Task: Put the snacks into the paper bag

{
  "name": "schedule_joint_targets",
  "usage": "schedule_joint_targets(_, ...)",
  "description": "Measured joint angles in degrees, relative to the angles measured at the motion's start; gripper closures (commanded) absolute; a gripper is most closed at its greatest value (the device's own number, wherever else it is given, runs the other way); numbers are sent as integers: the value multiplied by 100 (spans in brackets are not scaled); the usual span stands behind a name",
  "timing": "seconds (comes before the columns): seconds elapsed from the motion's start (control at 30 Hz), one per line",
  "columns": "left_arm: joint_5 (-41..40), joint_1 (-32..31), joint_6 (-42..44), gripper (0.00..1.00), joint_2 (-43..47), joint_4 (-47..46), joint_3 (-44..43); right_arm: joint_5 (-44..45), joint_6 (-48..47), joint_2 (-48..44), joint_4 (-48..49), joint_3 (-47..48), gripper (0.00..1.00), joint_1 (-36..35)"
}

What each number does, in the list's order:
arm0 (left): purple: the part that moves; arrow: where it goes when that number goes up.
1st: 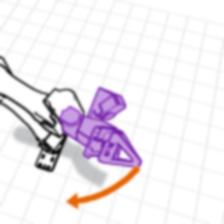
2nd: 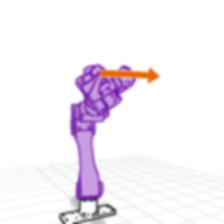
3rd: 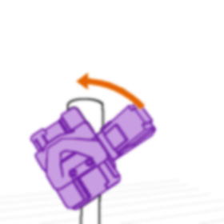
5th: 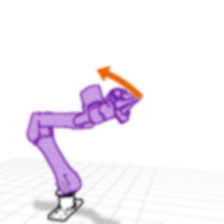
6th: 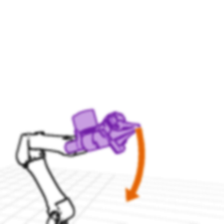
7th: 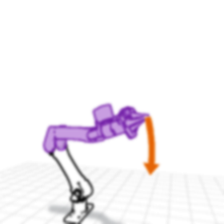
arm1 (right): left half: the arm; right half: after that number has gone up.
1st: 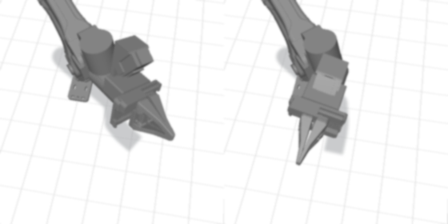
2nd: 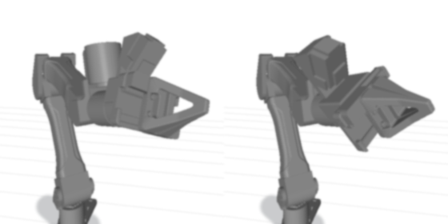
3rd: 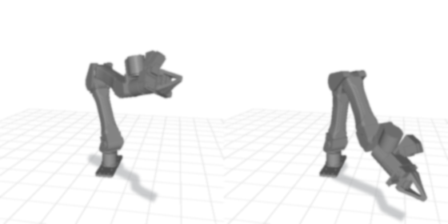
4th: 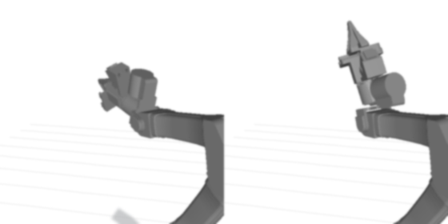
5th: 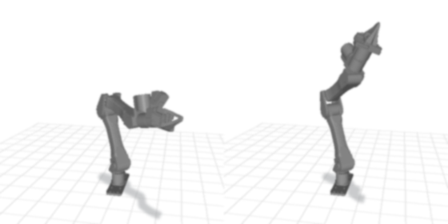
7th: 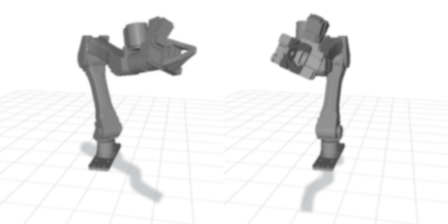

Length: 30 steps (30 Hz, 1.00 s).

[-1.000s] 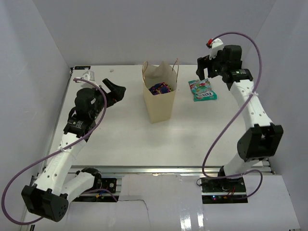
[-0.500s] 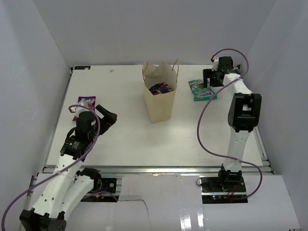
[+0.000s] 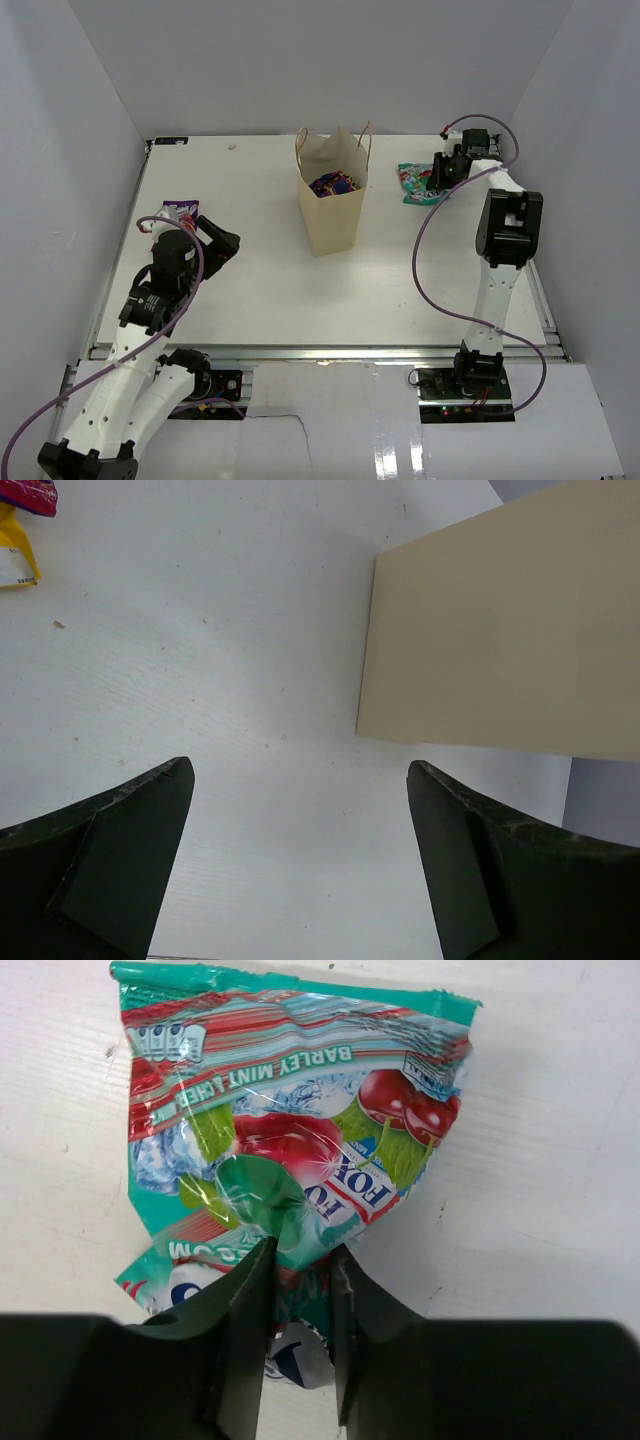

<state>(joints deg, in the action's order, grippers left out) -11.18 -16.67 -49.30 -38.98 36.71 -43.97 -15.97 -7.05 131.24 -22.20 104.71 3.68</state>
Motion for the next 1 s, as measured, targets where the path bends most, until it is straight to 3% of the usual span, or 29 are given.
schedule_joint_targets(0.03,-2,0,20,2,2,2,-22,-138,-15,-22,44,-48,91,37)
schedule_joint_targets(0.07,-4,0,33,2,7,15,-44,-310,-52,-63,101,-118,92,83)
schedule_joint_targets(0.2,-35,0,87,2,13,31,-66,-935,-387,-610,170,-892,92,251)
schedule_joint_targets(0.37,-76,0,168,2,15,63,-66,-1338,-529,-2277,323,-2085,92,343)
schedule_joint_targets(0.47,-127,0,229,2,15,61,-66,-1453,-402,-3296,717,-1978,92,291)
schedule_joint_targets(0.63,-271,0,334,2,2,61,-66,-1526,-201,-4299,1342,-944,92,-20)
schedule_joint_targets(0.8,-341,0,389,4,-92,61,-87,-1038,-706,-4629,1283,-70,92,-1552)
schedule_joint_targets(0.9,-341,0,396,4,-114,66,-87,-660,-1139,-4660,1165,-140,92,-2568)
schedule_joint_targets(1.0,-341,0,402,4,-22,72,-87,-203,-1532,-4621,981,-479,92,-3060)
